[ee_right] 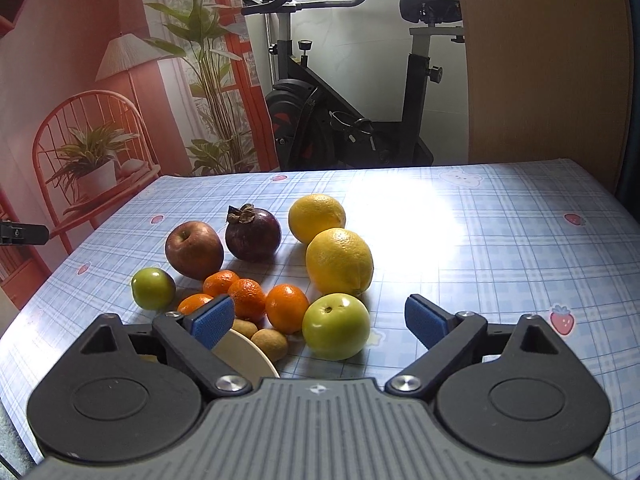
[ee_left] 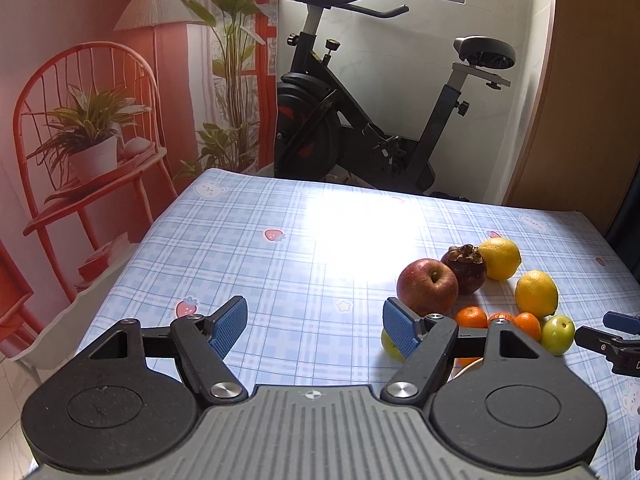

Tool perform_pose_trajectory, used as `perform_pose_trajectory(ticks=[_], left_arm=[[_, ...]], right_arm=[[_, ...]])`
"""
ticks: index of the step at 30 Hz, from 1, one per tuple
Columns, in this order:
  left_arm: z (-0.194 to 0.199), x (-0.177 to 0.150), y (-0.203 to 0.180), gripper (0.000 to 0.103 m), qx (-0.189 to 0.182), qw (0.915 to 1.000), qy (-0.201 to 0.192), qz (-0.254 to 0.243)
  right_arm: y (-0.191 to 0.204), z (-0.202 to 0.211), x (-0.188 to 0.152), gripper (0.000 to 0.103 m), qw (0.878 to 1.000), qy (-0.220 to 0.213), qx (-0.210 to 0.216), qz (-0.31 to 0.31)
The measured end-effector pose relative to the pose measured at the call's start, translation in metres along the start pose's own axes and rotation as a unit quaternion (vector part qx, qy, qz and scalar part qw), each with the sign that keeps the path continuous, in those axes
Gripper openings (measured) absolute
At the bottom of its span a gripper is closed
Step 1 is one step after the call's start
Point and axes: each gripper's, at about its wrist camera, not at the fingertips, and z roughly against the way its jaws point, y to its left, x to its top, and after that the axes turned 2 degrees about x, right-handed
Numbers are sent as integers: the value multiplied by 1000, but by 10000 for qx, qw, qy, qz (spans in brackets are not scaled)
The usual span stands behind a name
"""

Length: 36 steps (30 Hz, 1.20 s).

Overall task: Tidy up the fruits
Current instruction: 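Move the left tool to the dark green apple while the right tool approaches the yellow-green apple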

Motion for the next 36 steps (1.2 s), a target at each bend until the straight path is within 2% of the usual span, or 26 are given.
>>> perform_pose_trajectory(ticks=[1, 3, 5, 12, 18, 27, 32, 33, 36], left_arm=[[-3, -1, -1, 74, 28, 10000, 2, -13], [-10, -3, -5, 58, 48, 9999, -36, -148], [-18, -5, -10, 51, -11, 9996, -59, -294], [-42, -5, -33, 52, -581, 9969, -328, -420], [-57, -1, -37, 52, -823, 9955, -287, -359], [-69, -8, -27, 52, -878, 9958, -60, -231], [-73, -11, -29, 52, -955, 9950, 6, -288], [-73, -11, -30, 52, -974, 9948, 15, -307], [-75, -12, -32, 52, -1020, 9942, 43, -336]], right_arm=[[-1, 1, 0, 89, 10000, -26, 7, 0], [-2, 1, -1, 84, 10000, -86, -38, 34], [-2, 0, -1, 80, 9999, -92, -62, 85], [-4, -8, -2, 64, 9996, -60, -86, 272], [-9, -19, -4, 62, 9998, 69, -11, 187], [-11, -35, -9, 62, 9995, 278, 53, 132], [-12, -38, -13, 56, 9994, 323, 51, 68], [-13, -38, -14, 51, 9994, 330, 57, 62], [-14, -39, -14, 51, 9995, 300, 74, 68]])
